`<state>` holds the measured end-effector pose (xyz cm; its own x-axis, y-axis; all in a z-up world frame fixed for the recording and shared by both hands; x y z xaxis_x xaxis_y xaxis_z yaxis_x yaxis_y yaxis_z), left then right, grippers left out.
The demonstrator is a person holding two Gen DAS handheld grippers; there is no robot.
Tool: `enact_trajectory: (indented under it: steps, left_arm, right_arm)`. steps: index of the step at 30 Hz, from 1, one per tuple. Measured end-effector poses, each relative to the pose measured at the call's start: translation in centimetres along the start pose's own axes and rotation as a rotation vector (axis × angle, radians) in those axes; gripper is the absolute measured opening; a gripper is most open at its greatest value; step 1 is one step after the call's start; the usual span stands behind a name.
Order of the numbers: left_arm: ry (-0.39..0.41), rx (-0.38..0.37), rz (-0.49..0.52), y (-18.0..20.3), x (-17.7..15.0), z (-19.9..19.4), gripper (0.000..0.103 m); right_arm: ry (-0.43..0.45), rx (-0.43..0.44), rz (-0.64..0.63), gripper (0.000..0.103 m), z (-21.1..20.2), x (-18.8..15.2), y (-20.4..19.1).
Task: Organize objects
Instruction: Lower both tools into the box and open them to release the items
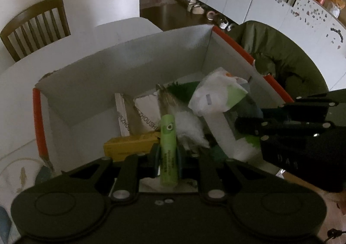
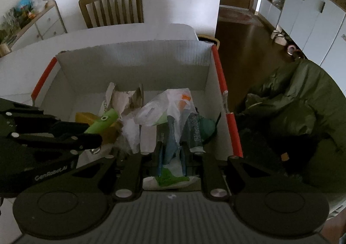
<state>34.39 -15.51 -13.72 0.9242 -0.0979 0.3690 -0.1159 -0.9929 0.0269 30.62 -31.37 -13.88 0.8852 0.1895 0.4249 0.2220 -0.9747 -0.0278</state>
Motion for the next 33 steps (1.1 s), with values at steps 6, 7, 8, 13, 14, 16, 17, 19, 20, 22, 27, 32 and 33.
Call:
enact_trajectory:
  steps: [6,7,8,13,14,16,17,19,20,22,27,32,33]
  left_arm:
    - [-0.038,-0.002,0.016,0.2,0.1,0.8,0.015]
    - [-0.046,-0.003,0.014,0.1,0.0,0.9,0.015]
    - [-0.057,-0.007,0.009,0.0,0.0,1.1,0.015]
    - [-0.102,-0.031,-0.027,-0.7,-0.3,1.8,0.015]
    - [-0.109,-0.033,-0.028,-0.7,-0.4,1.9,0.015]
    - [-0.120,-0.035,-0.033,-0.8,-0.6,2.0,0.015]
    - [-0.125,-0.039,-0.037,-0.9,-0.7,2.0,0.015]
    - [-0.127,-0.042,-0.045,-0.9,-0.7,1.9,0.016]
    - [-0.129,-0.042,-0.050,-1.0,-0.7,1.9,0.017]
    - [-0.124,-0.040,-0.048,-0.9,-0.9,1.6,0.021]
    - [-0.098,-0.030,-0.047,-0.5,-1.5,0.9,0.029]
    - [-0.049,-0.020,-0.042,0.1,-1.4,-0.6,0.034]
    - [-0.038,-0.020,-0.042,0.2,-1.5,-0.9,0.035]
  right_arm:
    - [0.012,-0.012,-0.022,0.017,0.0,0.0,0.1]
    - [0.012,-0.007,-0.020,0.017,-0.1,0.0,0.1]
    - [0.015,-0.001,-0.019,0.017,-0.2,0.0,0.2]
    - [0.035,0.013,-0.024,0.020,-1.0,-0.1,0.4]
    - [0.039,0.017,-0.025,0.020,-1.2,-0.2,0.5]
    - [0.045,0.026,-0.023,0.020,-1.6,-0.3,0.6]
    - [0.049,0.032,-0.023,0.020,-1.8,-0.4,0.6]
    - [0.054,0.044,-0.017,0.020,-2.1,-0.4,0.7]
    - [0.057,0.053,-0.013,0.020,-2.3,-0.5,0.8]
    - [0.066,0.064,-0.006,0.020,-2.7,-0.6,1.0]
    - [0.084,0.082,0.011,0.020,-3.6,-0.9,1.2]
    - [0.104,0.111,0.013,0.020,-4.7,-1.5,1.4]
    - [0.110,0.114,0.011,0.021,-4.9,-1.6,1.4]
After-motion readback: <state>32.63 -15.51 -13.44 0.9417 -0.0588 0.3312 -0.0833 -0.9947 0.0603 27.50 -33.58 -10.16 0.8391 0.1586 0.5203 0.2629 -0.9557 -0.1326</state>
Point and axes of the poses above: each gripper's, at about its wrist camera, not at the fingertips, and z roughly the way its jaws point, y to its right, x to its top, the point moved 1 cm from there along z, roughly the way its jaws point, and after that the axes turned 8 degrees about -y, right-handed, at the moved point
